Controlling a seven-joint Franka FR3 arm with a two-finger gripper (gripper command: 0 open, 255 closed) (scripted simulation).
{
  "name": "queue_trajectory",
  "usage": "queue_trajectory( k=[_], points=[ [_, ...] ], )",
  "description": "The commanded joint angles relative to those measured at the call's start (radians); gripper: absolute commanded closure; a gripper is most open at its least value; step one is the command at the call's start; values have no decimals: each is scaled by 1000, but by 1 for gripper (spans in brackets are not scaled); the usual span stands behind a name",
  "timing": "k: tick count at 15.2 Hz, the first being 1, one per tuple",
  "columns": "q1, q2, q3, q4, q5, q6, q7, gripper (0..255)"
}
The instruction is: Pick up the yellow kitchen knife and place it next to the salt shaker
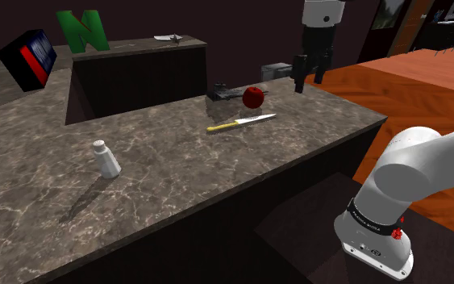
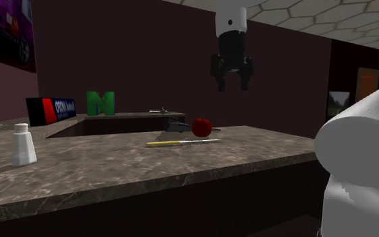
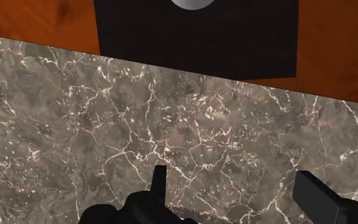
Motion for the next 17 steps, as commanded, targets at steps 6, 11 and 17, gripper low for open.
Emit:
queue_trajectory(
  k=[6,11,17],
  points=[
    [-66,121,116,-2,96,118,322,0],
    [-137,280,215,38,155,242,632,0],
    [-220,496,301,126,167,383,995,0]
  ],
)
